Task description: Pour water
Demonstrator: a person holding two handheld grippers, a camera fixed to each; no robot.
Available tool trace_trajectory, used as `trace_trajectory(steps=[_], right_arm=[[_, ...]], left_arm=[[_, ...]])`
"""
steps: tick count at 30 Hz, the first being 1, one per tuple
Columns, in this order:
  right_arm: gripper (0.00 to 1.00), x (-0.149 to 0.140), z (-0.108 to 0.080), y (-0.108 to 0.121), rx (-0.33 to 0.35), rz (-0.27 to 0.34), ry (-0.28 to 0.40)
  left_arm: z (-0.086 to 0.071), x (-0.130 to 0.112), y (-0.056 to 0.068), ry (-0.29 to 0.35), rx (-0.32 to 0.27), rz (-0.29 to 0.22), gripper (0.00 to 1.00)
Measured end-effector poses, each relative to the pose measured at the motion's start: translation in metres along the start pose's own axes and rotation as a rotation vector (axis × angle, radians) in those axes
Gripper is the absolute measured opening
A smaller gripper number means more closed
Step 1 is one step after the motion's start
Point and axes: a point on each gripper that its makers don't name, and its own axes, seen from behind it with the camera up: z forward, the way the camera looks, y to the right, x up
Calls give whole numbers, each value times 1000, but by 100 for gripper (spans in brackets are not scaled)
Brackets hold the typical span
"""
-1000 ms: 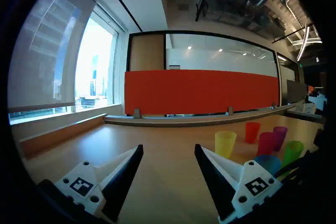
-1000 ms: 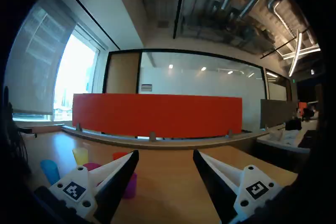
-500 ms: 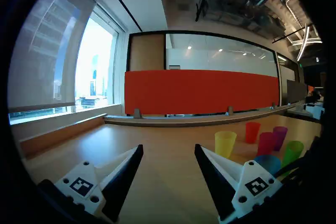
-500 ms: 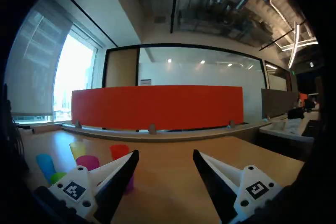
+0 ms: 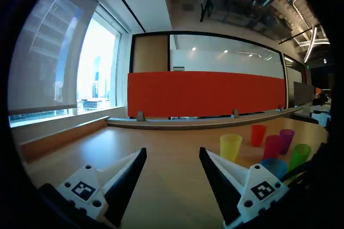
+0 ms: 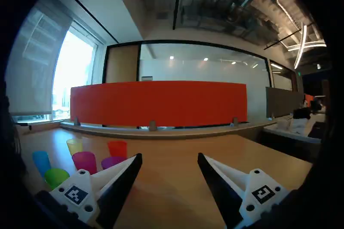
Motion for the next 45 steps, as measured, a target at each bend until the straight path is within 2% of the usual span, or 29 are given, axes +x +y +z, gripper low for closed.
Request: trace_trajectory(steps=[9,45], right_arm=[[100,-5,2,0,-6,-3,-23],[100,-5,2,1,-7,-3,-25]], left_arm=[[0,0,0,0,0,0,90],[-1,0,1,0,0,0,90]])
